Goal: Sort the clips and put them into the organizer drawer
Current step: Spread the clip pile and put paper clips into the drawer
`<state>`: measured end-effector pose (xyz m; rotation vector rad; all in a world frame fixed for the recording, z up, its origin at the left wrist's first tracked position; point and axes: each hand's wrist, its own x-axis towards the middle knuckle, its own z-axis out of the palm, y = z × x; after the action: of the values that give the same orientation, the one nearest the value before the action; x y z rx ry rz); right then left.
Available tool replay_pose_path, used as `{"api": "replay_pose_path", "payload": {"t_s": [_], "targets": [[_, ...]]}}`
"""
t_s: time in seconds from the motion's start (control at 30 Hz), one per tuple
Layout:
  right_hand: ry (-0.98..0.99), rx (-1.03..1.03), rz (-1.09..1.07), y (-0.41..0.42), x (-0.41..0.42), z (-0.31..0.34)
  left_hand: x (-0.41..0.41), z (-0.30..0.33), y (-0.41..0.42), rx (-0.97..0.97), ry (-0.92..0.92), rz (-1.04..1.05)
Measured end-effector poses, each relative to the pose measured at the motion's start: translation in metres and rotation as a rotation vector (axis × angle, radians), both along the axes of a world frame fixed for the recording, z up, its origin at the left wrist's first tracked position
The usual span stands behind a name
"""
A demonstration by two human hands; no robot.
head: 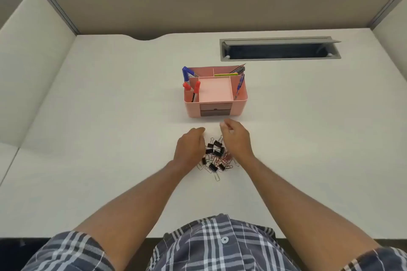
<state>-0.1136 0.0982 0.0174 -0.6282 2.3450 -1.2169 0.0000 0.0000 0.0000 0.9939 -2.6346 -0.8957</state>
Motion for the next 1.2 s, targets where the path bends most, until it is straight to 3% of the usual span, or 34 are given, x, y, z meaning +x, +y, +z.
{"api": "replay_pose_path", "payload": {"t_s": [0.17, 0.27, 0.37, 0.7, 1.0, 1.2], "targets": [[-0.775, -0.395, -0.330, -0.039, -0.002, 0.008, -0.007, 0.002, -0.005, 0.228, 0.110, 0.205], [-1.090, -0.605, -0.477, -0.049, -0.001, 0.008, -0.007, 0.000, -0.007, 0.297, 0.152, 0.253], [-1.273, -0.735, -0.541, -0.054, 0.000, 0.008, -0.009, -0.003, -0.008, 0.331, 0.169, 0.292], [-1.380, -0.830, -0.528, -0.059, 0.005, 0.012, -0.013, -0.001, -0.012, 0.411, 0.197, 0.372], [-1.376, -0.763, -0.523, -0.030, 0.024, 0.003, -0.020, 0.011, -0.010, 0.654, 0.364, 0.470], [-1.371, -0.738, -0.517, -0.023, 0.029, 0.004, -0.022, 0.012, -0.006, 0.625, 0.363, 0.463]]}}
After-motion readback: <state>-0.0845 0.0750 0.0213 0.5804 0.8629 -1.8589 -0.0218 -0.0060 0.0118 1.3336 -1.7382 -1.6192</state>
